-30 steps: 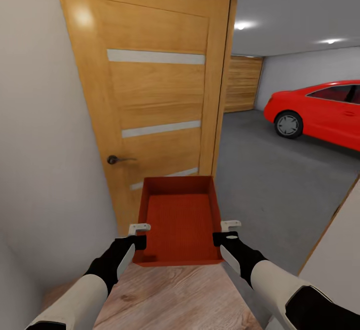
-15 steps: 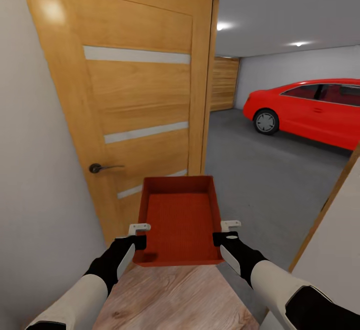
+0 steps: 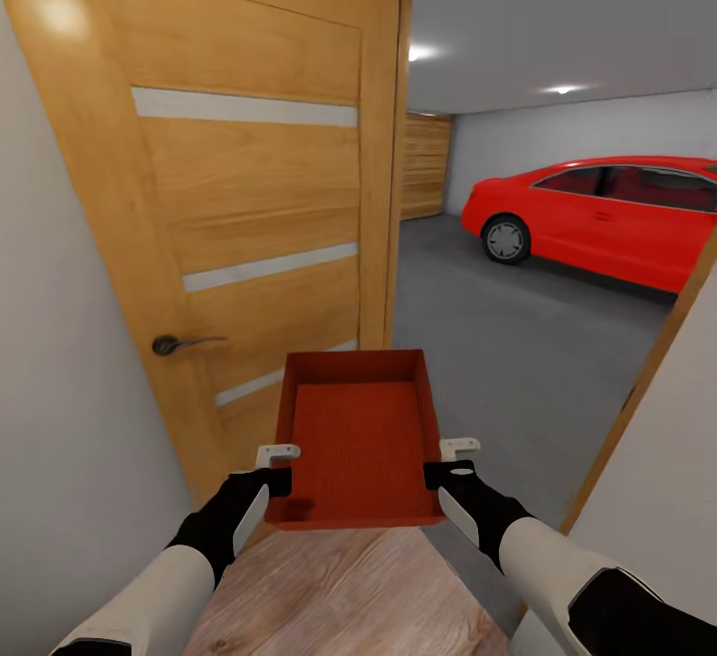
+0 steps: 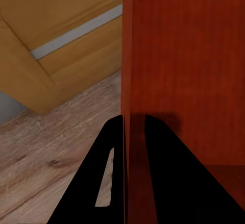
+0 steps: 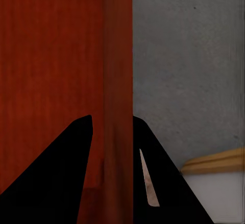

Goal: Move the two storage containers from the living room to the garage. In the garage, place one container on the floor and stack the other container on top of it (either order is fine).

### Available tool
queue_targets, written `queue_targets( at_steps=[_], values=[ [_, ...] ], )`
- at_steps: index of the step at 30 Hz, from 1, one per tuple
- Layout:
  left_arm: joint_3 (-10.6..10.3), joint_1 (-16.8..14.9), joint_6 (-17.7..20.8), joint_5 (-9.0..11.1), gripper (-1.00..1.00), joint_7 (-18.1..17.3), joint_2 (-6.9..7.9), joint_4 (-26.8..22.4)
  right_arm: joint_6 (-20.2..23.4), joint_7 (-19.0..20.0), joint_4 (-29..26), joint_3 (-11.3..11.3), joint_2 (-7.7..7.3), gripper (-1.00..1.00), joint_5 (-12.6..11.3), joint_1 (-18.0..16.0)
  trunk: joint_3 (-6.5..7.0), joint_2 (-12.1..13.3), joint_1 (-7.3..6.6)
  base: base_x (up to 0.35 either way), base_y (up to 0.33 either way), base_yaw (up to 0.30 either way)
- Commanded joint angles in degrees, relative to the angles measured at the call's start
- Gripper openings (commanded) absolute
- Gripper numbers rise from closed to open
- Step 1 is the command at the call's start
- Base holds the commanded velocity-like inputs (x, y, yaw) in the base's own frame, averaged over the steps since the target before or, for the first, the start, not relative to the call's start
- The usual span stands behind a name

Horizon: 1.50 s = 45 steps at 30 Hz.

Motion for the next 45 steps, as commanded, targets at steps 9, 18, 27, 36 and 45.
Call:
queue_targets(
  at_steps=[9,18,27,36,45],
  values=[
    [0.17,-0.06,0.47,-1.01,-1.0,0.69,0.09,-0.24,0.39,-0.55,1.23,0.51,-0.59,-1.0,0.02,-0.06,-0.13,-0.14,0.04,0.0,0.0,-0.24],
    [0.17,-0.06,0.47,-1.01,-1.0,0.69,0.08,-0.24,0.39,-0.55,1.23,0.51,-0.59,-1.0,0.03,-0.06,-0.13,-0.14,0.04,0.0,0.0,-0.242],
    [0.17,-0.06,0.47,-1.01,-1.0,0.69,0.08,-0.24,0.39,-0.55,1.24,0.51,-0.59,-1.0,0.03,-0.06,-0.13,-0.14,0.04,0.024,0.023,-0.242],
    [0.1,-0.06,0.47,-1.01,-1.0,0.69,0.08,-0.24,0.39,-0.55,1.23,0.51,-0.59,-1.0,0.03,-0.06,-0.13,-0.14,0.04,0.166,0.217,-0.242],
    [0.09,-0.06,0.47,-1.01,-1.0,0.69,0.07,-0.24,0.39,-0.55,1.23,0.51,-0.59,-1.0,0.03,-0.06,-0.13,-0.14,0.04,0.185,0.229,-0.242]
  ],
)
